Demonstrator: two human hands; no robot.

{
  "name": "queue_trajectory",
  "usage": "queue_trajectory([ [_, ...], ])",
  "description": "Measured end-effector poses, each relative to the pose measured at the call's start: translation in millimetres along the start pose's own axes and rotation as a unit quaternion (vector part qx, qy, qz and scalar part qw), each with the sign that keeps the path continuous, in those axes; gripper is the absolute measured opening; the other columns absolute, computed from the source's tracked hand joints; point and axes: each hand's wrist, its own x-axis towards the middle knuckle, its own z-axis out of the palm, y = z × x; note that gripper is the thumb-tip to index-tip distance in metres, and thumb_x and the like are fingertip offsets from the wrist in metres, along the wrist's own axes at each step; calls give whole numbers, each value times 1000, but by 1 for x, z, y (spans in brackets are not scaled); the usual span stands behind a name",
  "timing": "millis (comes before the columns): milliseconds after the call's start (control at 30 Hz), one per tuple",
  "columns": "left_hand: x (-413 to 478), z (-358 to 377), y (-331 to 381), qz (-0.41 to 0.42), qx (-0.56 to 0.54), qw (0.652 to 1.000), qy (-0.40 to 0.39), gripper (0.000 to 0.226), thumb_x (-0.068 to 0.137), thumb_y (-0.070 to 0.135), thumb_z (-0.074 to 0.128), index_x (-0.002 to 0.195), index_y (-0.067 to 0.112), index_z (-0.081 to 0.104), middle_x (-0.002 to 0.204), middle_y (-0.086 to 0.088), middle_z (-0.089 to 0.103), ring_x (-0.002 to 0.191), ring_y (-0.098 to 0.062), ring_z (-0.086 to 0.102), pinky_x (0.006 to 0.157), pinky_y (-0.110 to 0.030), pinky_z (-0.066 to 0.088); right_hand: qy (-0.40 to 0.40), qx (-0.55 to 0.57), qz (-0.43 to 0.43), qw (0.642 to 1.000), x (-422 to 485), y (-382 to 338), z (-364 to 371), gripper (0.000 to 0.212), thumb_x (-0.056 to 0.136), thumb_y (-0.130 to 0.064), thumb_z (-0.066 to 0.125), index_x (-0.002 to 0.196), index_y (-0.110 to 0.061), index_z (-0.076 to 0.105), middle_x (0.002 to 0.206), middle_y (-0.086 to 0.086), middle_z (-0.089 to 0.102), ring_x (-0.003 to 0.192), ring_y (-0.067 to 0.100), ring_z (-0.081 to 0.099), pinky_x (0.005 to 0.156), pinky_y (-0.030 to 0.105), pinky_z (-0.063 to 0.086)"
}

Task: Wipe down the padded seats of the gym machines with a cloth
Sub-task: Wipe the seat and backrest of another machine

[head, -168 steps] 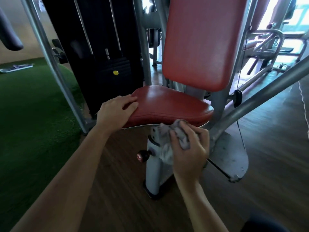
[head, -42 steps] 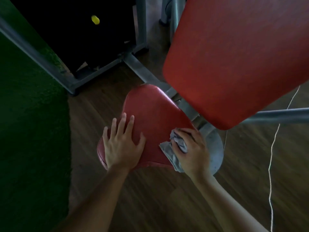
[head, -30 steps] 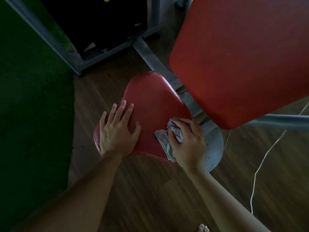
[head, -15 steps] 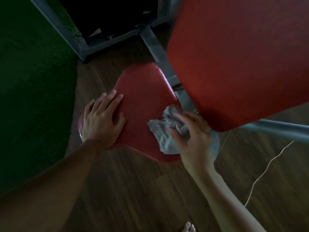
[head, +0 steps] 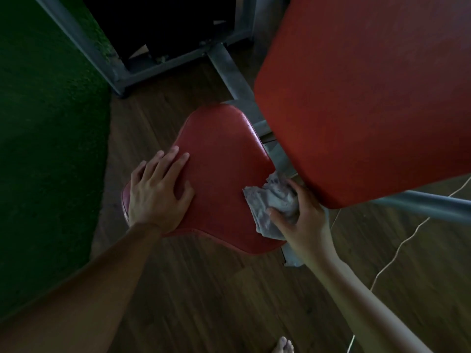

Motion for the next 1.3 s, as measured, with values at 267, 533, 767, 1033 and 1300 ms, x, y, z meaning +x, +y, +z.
queue_trajectory([
  [267,0,-2,2,0,5,1000,-5,59,93,45,42,147,25,48,157,2,43,145,-25,38,118,-49,27,2,44,-14,999,-1,0,3,58,90,-26,75,142,-13,53,136,-9,62,127,3,57,107,35,49],
  [533,1,-3,1,-1,2,1000,-5,58,93,43,45,147,24,49,157,1,43,145,-25,38,119,-47,25,-80,92,74,990,-10,3,-11,66,88,-10,72,147,-25,47,141,-17,55,131,-4,51,112,34,45],
  [767,0,-3,1,-4,1,1000,-3,57,92,44,45,147,26,49,157,3,43,145,-24,38,118,-48,26,-56,104,39,992,10,-16,5,44,97,-25,65,137,-32,49,135,-30,49,128,-15,45,102,5,36],
  [1033,0,-3,1,-3,1,1000,-1,58,92,44,45,146,26,49,157,3,43,145,-24,38,119,-48,26,-155,30,63,985,-9,1,-22,80,90,-1,63,158,-27,28,131,-21,60,110,-4,62,89,13,51],
  [1300,0,-1,1,-2,9,1000,-1,57,92,44,45,146,26,49,157,3,43,145,-25,38,118,-48,27,8,14,10,1000,28,3,24,61,100,-48,49,149,-10,44,148,-3,51,136,-5,42,113,12,33],
])
